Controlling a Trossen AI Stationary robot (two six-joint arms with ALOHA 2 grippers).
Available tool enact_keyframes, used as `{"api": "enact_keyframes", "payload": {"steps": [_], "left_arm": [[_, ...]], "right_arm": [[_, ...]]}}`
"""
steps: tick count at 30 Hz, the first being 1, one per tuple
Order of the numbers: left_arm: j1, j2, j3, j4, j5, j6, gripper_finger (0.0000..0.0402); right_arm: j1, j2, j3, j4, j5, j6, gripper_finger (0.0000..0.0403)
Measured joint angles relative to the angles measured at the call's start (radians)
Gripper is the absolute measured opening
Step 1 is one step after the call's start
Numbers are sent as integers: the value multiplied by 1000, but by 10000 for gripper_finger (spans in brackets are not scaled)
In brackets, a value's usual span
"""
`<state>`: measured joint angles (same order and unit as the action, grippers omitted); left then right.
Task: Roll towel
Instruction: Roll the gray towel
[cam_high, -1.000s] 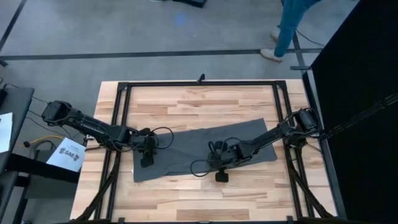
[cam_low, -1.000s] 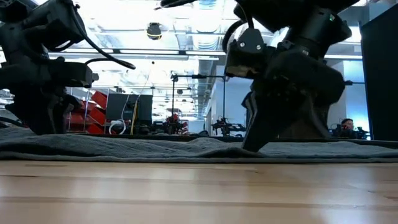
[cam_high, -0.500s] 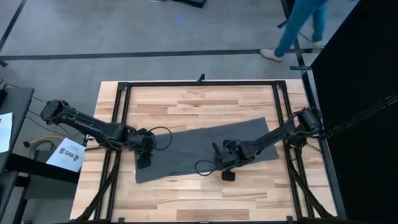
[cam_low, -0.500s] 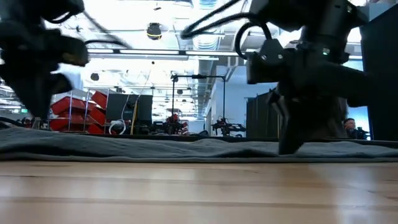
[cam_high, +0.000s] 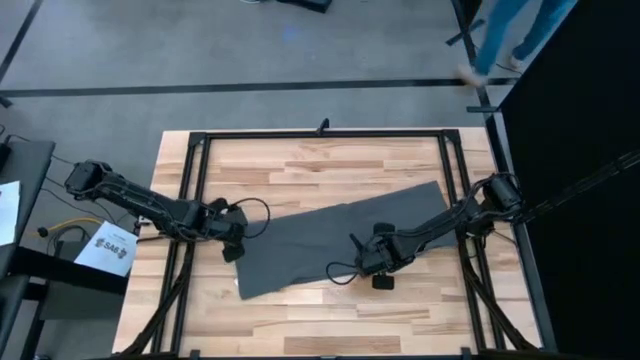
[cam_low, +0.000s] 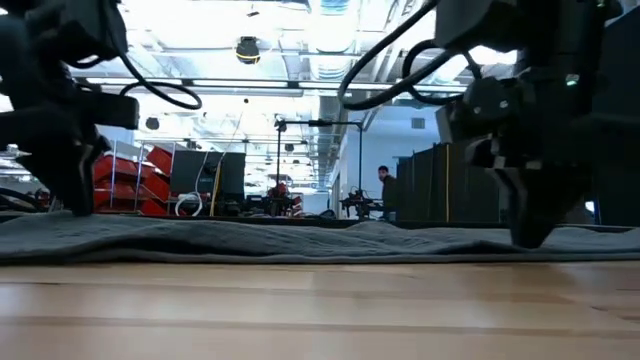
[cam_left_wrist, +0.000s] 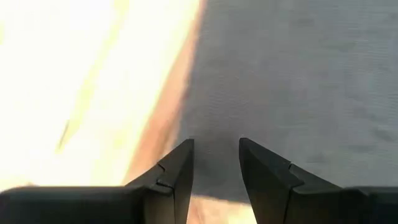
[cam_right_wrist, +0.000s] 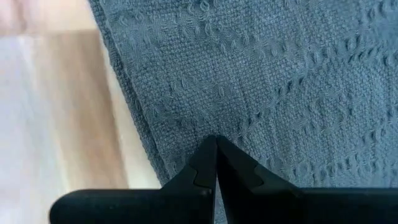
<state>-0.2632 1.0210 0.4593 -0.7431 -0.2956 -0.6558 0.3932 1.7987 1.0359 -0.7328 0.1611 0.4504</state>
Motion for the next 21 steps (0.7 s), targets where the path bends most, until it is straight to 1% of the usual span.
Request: {"api": "enact_keyframes", "payload": {"steps": [3,6,10,14,18,19,21], "left_arm": [[27,0,-1,27,-9,-48,114],[59,0,-1,8,-10,-81,114],[99,0,-1,-39,-2,-114,114],[105,0,20,-38,101,-124,114],[51,-1,44,25,202,-129,114],[35,0,44,40,220,-125,114],[12,14,45,51,215,-133,114]], "right_arm": [[20,-16,-1,-2,-16,35,0],[34,-31,-1,1,-15,59,0],[46,-45,-1,25,22,73,0],[37,-51,-1,67,50,73,0],[20,-52,0,104,54,65,0],[15,-52,0,116,54,64,0],[7,-52,0,137,54,57,0]]}}
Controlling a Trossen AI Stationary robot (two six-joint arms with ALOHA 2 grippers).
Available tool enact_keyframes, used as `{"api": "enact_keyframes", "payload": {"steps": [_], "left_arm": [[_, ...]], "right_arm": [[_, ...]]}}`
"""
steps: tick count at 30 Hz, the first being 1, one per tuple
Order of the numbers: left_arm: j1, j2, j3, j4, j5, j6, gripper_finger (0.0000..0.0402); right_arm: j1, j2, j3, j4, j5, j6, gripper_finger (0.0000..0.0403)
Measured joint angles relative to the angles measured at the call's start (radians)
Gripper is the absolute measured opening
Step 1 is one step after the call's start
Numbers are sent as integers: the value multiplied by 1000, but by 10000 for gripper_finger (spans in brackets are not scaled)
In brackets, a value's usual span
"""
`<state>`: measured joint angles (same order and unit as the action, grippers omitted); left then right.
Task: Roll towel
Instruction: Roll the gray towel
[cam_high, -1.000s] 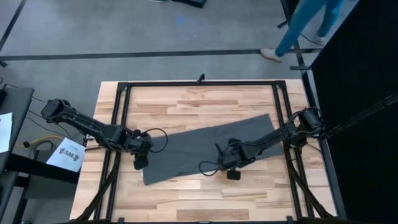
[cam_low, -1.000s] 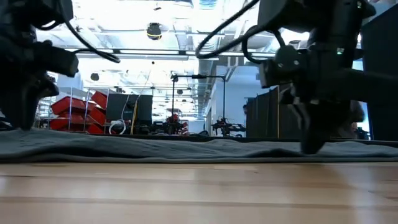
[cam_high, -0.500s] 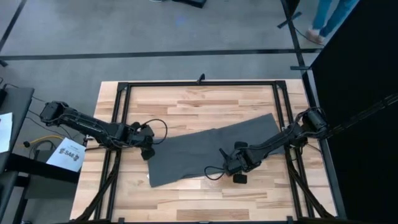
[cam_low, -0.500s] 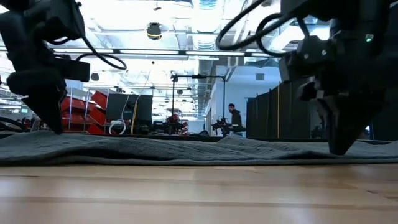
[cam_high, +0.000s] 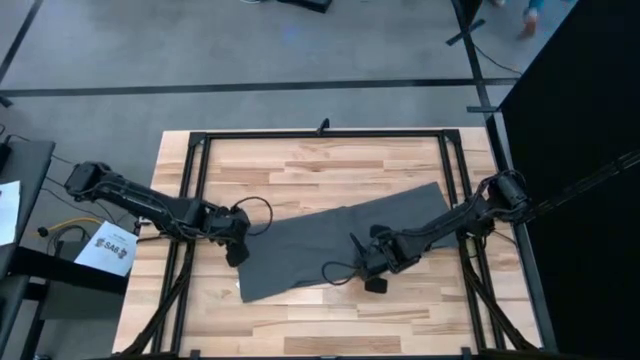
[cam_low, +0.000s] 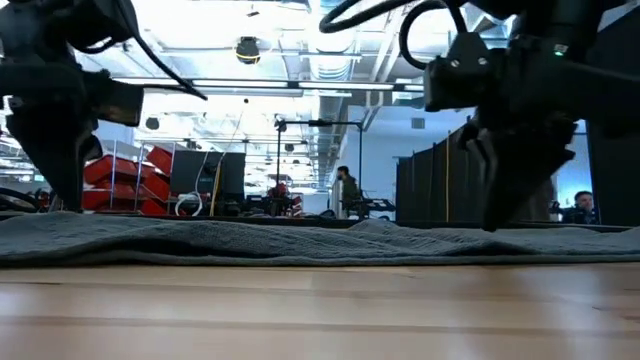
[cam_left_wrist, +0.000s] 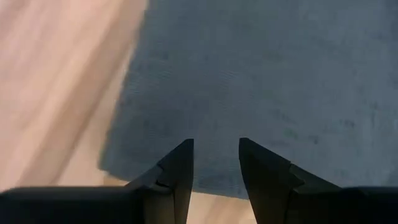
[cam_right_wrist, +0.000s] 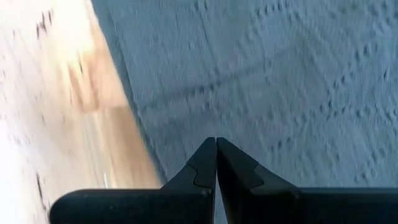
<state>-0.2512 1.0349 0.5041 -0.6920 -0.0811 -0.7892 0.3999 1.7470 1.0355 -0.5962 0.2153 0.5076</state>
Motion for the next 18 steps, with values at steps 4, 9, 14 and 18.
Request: {"api": "enact_keyframes", "payload": {"steps": [4,9,14,18], "left_arm": [[16,50,-23,-21,-46,-98,114],[85,112,-66,-32,-61,-173,114],[122,100,-35,-58,-180,-143,114],[124,64,16,-79,-314,-112,114]], "right_arm": [[-5,0,0,61,1,-27,0],[-11,-1,1,95,1,-52,0],[-16,-2,1,113,3,-63,0],[-16,-2,1,123,3,-63,0]]}}
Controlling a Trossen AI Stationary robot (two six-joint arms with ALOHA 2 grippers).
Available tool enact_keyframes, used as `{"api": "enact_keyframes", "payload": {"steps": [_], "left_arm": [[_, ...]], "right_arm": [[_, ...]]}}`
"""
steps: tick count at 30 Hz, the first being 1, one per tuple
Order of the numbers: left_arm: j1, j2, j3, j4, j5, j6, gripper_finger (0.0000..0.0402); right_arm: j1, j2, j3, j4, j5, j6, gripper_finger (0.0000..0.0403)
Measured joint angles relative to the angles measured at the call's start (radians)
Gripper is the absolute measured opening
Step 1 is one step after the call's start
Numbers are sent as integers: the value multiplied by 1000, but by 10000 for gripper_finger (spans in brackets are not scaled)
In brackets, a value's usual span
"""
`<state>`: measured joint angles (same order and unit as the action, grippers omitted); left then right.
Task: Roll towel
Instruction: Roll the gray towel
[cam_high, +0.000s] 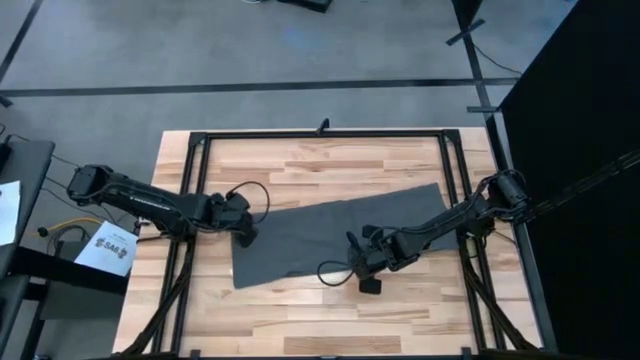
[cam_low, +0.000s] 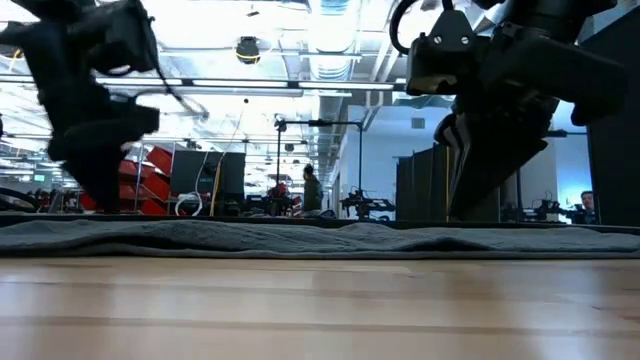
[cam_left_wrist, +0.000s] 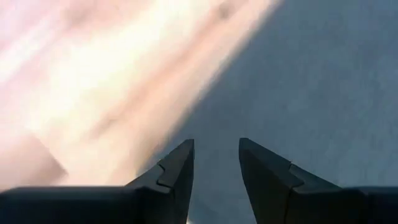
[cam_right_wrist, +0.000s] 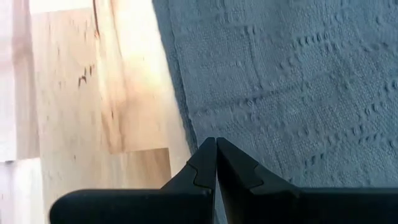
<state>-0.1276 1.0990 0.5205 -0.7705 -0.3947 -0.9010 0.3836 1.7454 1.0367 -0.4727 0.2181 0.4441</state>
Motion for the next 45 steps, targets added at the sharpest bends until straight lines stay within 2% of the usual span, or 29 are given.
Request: {"api": "enact_keyframes", "payload": {"steps": [2,4,7,12,14,18,24,30,33,35,40,45], "left_arm": [[6,-8,4,-48,-56,-11,114],[11,-12,9,-54,-63,-8,114],[-25,-21,9,-38,0,29,114],[-191,-71,9,-11,79,-52,114],[-282,-90,9,-41,108,-148,114],[-463,-108,10,-69,125,-342,114],[-671,-107,10,-79,127,-571,114],[-847,-72,0,-38,150,-729,114],[-900,-23,-32,35,120,-693,114],[-922,23,-56,157,109,-623,114],[-947,141,-72,358,56,-466,114],[-943,224,-66,390,-1,-418,114]], "right_arm": [[-4,2,0,34,1,-13,0],[-15,9,0,111,4,-48,0],[-47,10,0,247,5,-139,0],[-137,12,1,527,-1,-309,0],[-176,41,11,639,-26,-349,0],[-236,131,74,724,-118,-400,0],[-283,398,360,672,-248,-462,0],[-317,571,668,501,-262,-519,0],[-316,633,760,465,-293,-544,0],[-307,660,798,460,-301,-549,0],[-299,666,819,450,-303,-550,0],[-300,666,818,446,-303,-546,0]]}}
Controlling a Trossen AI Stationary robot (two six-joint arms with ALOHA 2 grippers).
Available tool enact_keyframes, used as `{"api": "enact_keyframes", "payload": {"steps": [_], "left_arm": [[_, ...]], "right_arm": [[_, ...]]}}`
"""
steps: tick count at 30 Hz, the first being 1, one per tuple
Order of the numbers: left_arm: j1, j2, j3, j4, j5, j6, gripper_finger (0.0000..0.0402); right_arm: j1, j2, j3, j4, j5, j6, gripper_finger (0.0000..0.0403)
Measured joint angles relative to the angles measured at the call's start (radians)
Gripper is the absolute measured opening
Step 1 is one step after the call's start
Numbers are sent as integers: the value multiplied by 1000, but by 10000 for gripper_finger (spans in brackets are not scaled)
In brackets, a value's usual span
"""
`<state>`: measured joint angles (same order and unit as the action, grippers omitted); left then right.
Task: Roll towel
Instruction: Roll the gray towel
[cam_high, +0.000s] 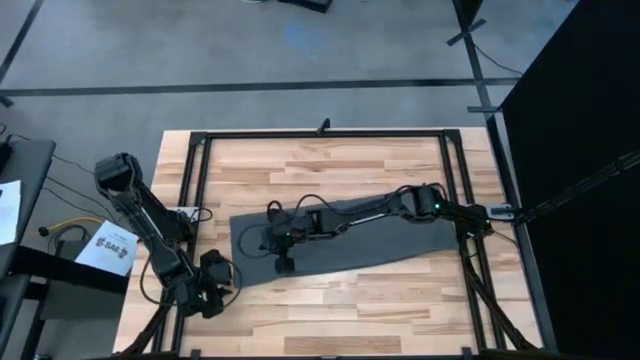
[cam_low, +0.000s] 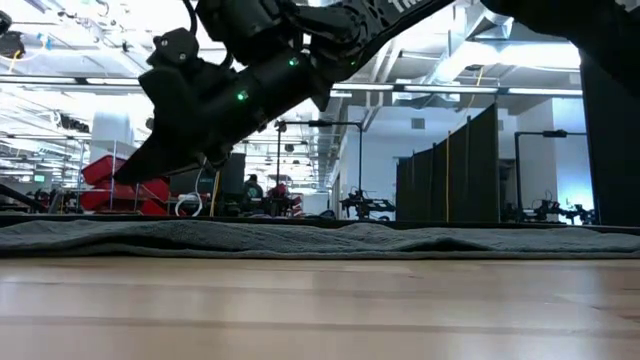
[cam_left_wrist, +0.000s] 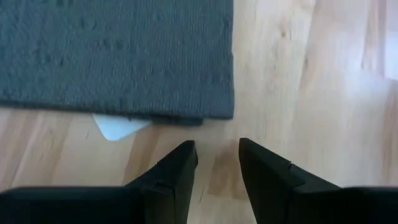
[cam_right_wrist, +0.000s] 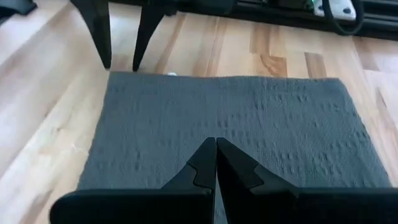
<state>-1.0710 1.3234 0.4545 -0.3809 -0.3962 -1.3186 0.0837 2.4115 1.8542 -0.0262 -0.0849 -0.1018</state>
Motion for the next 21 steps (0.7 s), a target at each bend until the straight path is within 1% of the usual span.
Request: {"api": "enact_keyframes", "payload": {"steps": [2,6,21], "left_arm": [[0,20,1,-6,-21,-12,114],[1,21,-2,1,-54,4,114],[11,-87,-8,-35,-81,23,114]], "right_arm": [[0,0,0,2,0,11,0],[0,0,0,-6,0,22,0],[-9,0,0,-4,3,22,0]]}}
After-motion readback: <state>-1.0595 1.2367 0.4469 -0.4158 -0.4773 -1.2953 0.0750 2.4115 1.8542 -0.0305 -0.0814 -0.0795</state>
